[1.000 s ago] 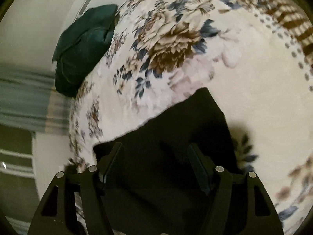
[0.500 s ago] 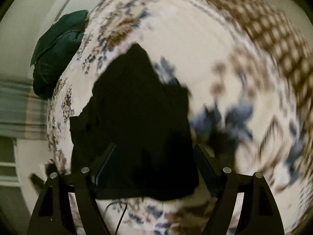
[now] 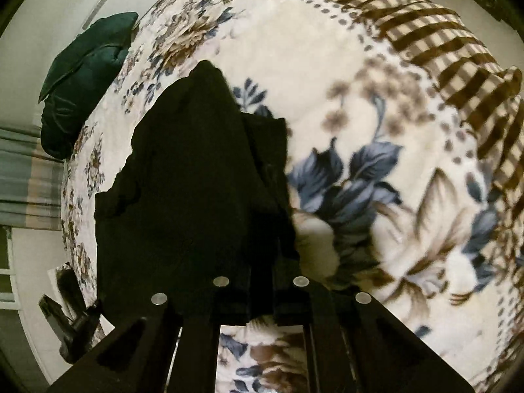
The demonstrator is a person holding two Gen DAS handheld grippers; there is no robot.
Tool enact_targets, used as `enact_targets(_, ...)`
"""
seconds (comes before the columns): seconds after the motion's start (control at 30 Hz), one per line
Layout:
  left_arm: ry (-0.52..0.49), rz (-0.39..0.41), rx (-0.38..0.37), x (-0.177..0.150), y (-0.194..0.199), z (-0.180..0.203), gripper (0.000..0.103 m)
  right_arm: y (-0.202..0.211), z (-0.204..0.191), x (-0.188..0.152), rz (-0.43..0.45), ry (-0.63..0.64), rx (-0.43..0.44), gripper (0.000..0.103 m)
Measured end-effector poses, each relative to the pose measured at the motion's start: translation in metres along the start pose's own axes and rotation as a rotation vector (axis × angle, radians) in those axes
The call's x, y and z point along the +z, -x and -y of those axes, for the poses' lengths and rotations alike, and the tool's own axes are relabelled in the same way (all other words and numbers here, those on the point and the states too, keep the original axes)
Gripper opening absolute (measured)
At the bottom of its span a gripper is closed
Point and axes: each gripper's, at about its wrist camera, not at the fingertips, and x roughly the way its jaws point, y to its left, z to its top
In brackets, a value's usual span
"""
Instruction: Fold small clothes
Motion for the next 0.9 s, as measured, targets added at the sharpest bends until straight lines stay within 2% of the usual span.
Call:
enact_targets(0.1,0.032,-0.017,-0.029,-0.003,-0.004,-0.007,0.01,-0.017,0.011,-0.005,-0.046,-0.015,-0.04,0.009)
enact_targets(0.2,0.086,-0.012,-0.086,0.003,0.011,-0.007,0.015,-0.022,0.016,-0.003,-0.059,-0.028,-0.005,0.01)
enact_targets(0.23,0.112,0.007,-0.101,0.003,0.019,-0.009,0.025,-0.019,0.018,-0.002,-0.064,-0.031,0.027,0.015)
enact_targets(0.27,0.143,0.04,-0.129,0.001,0.03,-0.012,0.039,-0.015,0.022,-0.003,-0.066,-0.039,0.046,0.03)
enact_targets(0.3,0.184,0.072,-0.158,-0.002,0.041,-0.017,0.048,-0.009,0.026,-0.005,-0.06,-0.053,0.068,0.05)
enact_targets(0.33,0.236,0.102,-0.184,-0.008,0.051,-0.023,0.065,0.001,0.031,-0.009,-0.043,-0.069,0.095,0.057)
enact_targets(0.4,0.372,0.155,-0.262,-0.03,0.063,-0.039,0.072,0.014,0.036,-0.02,-0.018,-0.088,0.141,0.085)
enact_targets(0.47,0.494,0.136,-0.33,-0.053,0.054,-0.049,0.072,0.015,0.043,-0.036,-0.028,-0.127,0.198,0.096)
enact_targets(0.6,0.636,0.095,-0.413,-0.081,0.012,-0.049,0.072,-0.024,0.05,-0.064,-0.108,-0.24,0.318,0.098)
enact_targets(0.7,0.669,0.104,-0.431,-0.079,-0.016,-0.036,0.072,-0.062,0.052,-0.07,-0.107,-0.362,0.442,0.098)
enact_targets(0.83,0.661,0.121,-0.353,-0.064,-0.036,-0.019,0.076,-0.087,0.049,-0.065,-0.005,-0.47,0.547,0.1)
enact_targets(0.9,0.699,0.129,-0.325,-0.058,-0.044,-0.02,0.077,-0.093,0.05,-0.064,0.038,-0.524,0.59,0.1)
